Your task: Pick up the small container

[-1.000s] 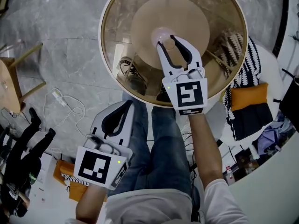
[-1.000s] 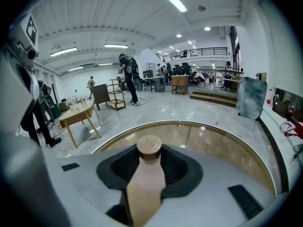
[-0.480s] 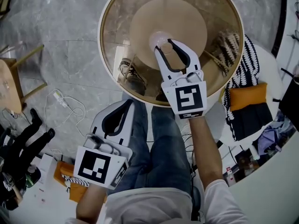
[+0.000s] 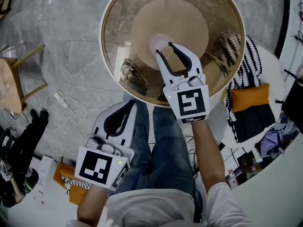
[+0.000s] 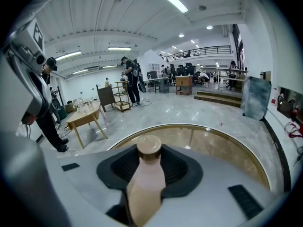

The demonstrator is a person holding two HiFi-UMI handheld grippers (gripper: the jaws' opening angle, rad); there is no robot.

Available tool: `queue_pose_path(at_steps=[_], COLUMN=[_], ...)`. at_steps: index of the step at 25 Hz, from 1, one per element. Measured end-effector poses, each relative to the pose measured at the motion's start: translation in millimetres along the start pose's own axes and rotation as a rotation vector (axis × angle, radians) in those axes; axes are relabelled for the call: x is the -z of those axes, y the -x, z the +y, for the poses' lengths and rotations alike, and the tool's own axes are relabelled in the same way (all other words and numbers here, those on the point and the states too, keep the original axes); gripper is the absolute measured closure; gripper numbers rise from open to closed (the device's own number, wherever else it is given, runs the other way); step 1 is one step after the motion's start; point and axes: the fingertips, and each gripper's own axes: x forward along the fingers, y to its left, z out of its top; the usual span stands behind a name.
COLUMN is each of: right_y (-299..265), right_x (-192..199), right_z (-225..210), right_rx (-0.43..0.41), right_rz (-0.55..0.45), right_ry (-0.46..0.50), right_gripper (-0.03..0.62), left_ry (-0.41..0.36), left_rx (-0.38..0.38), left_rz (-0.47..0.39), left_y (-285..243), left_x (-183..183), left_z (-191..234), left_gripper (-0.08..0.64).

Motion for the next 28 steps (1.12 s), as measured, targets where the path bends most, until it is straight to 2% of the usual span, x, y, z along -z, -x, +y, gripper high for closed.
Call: queue_pose_path(at_steps=[28], right_y=[42], right_x=[-19], right_z=[13], right_rx=[-0.053], right_rz=[-0.017], right_ry=[0.032], right_gripper=[0.444], left_ry=[-0.020], left_rx=[0.006], left_rz=[-0.050], left_y=[14], left_x=[-13], left_z=[-26], left_gripper=[0.551])
